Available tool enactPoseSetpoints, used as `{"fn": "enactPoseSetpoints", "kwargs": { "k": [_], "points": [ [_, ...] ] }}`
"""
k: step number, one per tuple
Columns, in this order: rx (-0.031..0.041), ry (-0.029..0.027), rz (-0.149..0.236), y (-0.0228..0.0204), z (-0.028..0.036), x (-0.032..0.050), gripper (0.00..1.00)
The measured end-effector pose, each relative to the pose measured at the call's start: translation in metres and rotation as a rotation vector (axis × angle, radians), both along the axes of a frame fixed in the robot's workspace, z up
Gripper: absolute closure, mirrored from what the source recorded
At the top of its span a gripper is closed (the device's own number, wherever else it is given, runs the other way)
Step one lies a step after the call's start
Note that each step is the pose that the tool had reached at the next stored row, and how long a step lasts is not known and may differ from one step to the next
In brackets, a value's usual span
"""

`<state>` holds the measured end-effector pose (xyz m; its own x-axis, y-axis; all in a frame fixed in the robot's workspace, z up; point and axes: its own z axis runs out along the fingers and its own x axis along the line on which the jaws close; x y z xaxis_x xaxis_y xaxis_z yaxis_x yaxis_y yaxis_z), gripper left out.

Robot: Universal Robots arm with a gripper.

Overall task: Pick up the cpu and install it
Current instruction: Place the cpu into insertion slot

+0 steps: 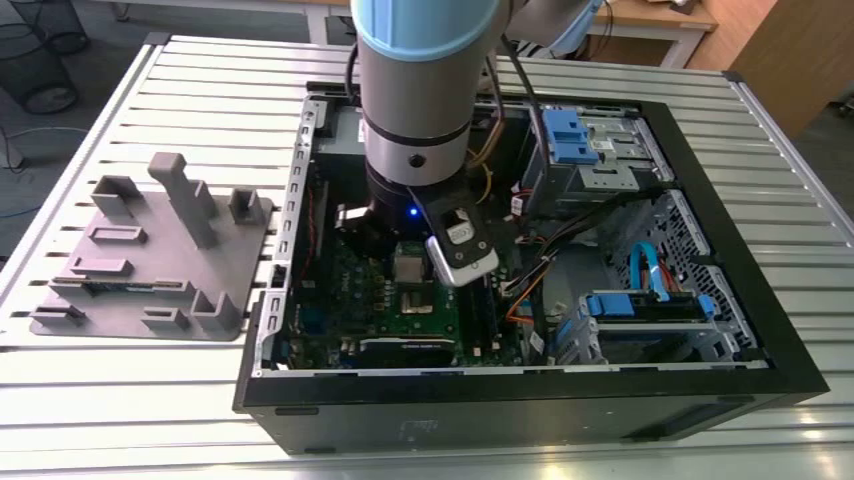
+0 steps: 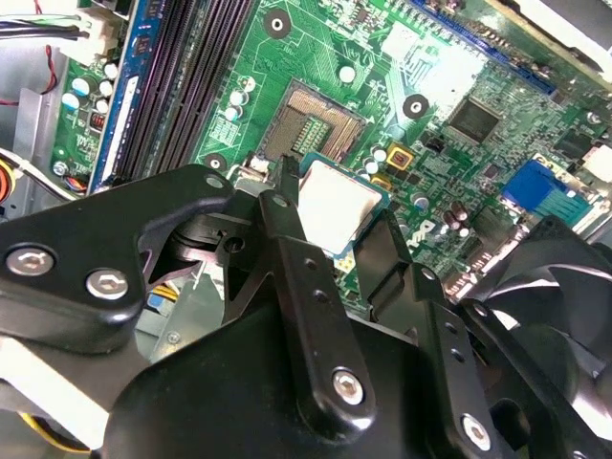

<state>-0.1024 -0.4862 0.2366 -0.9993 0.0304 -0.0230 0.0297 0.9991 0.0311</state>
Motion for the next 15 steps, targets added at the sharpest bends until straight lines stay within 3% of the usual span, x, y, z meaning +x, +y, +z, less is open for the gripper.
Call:
{"fn": "enactPoseSetpoints", "kwargs": {
  "k": [15],
  "points": [
    [0.0,0.0,-0.001,-0.0001,-0.0124,0.0044,0.53]
  ]
}}
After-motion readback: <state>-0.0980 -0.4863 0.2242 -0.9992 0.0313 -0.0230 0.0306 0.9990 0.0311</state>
